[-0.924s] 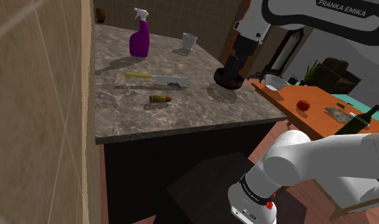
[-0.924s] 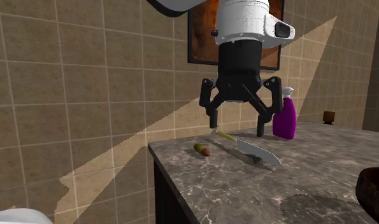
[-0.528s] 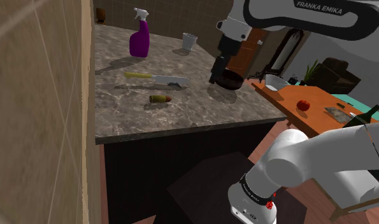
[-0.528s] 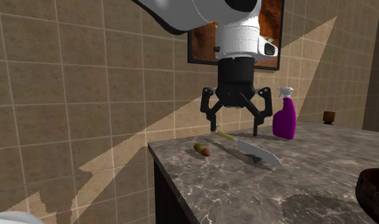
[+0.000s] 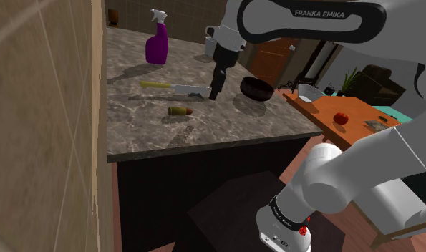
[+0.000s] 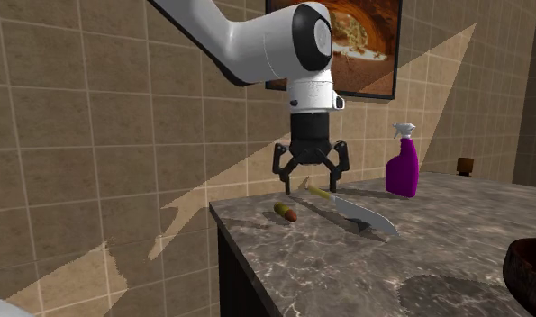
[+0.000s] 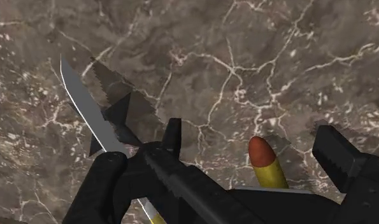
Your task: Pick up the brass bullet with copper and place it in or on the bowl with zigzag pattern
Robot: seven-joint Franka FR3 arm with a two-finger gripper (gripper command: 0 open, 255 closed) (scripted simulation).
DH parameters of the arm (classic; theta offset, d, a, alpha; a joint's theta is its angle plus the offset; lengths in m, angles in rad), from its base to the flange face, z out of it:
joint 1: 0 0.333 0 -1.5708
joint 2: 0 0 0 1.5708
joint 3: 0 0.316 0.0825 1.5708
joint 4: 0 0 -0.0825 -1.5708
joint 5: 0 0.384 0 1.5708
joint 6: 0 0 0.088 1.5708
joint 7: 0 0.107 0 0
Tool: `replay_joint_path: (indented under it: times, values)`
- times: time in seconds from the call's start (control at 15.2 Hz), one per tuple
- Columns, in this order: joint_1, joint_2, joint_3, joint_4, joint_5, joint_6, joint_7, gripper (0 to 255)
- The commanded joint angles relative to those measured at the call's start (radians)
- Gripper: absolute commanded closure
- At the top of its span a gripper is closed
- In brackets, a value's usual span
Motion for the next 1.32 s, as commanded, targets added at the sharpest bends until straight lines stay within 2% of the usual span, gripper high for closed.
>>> replay_joint_path:
  times: [0.0, 0.4, 0.86, 1.25]
  values:
    - [0.032, 0.048, 0.013, 0.02, -0.001, 0.037, -0.062, 0]
    - [0.111, 0.151, 0.056, 0.05, -0.006, 0.131, -0.216, 0]
    - [0.109, 0.183, 0.056, -0.022, -0.009, 0.235, -0.214, 0]
    - [0.109, 0.183, 0.056, -0.022, -0.009, 0.235, -0.214, 0]
